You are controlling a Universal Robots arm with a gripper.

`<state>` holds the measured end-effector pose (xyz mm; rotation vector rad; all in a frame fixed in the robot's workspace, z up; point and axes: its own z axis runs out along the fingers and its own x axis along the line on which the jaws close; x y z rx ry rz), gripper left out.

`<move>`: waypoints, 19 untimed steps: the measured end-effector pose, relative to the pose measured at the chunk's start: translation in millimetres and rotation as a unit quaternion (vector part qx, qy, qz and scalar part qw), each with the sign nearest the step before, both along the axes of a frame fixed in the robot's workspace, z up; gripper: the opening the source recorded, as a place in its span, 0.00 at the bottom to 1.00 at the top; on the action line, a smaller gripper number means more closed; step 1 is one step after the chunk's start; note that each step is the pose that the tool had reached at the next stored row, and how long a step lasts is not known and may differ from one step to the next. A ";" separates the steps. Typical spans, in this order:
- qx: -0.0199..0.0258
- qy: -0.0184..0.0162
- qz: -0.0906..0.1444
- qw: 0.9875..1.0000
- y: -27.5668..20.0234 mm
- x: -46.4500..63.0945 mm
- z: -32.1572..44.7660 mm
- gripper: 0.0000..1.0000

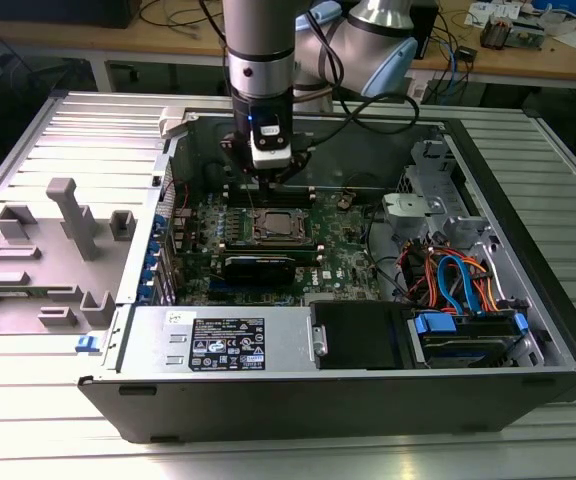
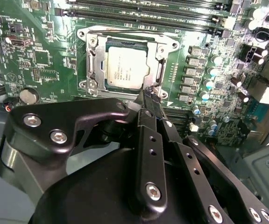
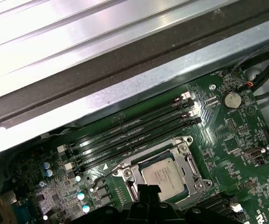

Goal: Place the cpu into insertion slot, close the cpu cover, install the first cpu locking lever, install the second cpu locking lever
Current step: 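Install the first cpu locking lever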

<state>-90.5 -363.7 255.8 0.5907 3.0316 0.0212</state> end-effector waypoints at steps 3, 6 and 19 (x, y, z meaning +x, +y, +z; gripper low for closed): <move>0.000 0.000 0.026 1.000 0.0 -0.2 0.0 0.11; 0.000 0.000 0.070 0.998 0.0 -0.1 -0.1 0.11; 0.002 0.000 0.144 0.990 0.0 -13.3 -0.1 0.11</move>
